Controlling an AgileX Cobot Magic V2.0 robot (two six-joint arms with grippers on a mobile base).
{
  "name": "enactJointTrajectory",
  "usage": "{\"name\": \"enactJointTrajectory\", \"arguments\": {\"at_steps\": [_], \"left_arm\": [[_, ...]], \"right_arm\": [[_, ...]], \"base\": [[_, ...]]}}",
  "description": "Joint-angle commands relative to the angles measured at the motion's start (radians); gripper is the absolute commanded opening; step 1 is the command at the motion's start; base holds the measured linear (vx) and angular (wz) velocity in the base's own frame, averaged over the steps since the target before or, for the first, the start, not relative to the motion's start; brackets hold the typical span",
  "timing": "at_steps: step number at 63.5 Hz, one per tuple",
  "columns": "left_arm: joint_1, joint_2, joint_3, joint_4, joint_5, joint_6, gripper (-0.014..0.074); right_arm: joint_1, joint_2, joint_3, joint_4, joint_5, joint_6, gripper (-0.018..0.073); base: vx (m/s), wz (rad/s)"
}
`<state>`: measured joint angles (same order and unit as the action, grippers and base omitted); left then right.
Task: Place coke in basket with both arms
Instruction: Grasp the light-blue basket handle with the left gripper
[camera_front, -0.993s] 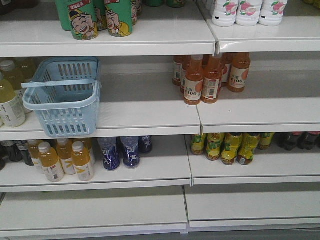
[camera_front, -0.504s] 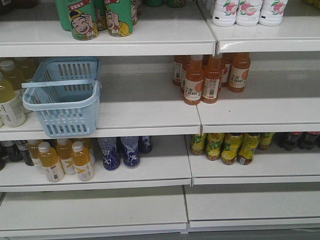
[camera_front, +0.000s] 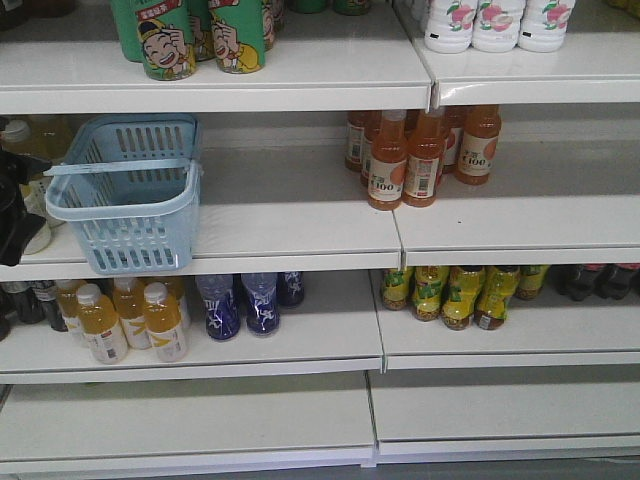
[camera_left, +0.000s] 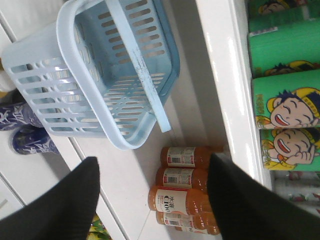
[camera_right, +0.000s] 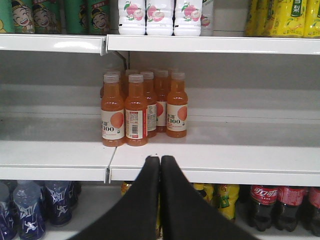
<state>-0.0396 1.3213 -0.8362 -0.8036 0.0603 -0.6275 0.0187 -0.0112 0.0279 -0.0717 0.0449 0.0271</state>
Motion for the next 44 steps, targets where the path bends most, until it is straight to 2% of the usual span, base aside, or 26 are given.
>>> {"name": "enactJointTrajectory", "arguments": {"at_steps": [1,18,44], "left_arm": [[0.0,0.046,-0.081,-0.082,-0.019,0.001,0.0449],[0.0,0.208,-0.222,-0.095,0.039,0.002,0.0449],[0.0,0.353,-0.37,-0.095,0.035,0.002,0.0449]], "right_arm": [[-0.005,-0.013,0.008,-0.003,-0.073,-0.004,-0.001],[-0.005,-0.013,0.008,-0.003,-0.073,-0.004,-0.001],[-0.005,-0.013,0.008,-0.003,-0.073,-0.004,-0.001]], "base": [[0.0,0.0],[0.0,0.0],[0.0,0.0]]}}
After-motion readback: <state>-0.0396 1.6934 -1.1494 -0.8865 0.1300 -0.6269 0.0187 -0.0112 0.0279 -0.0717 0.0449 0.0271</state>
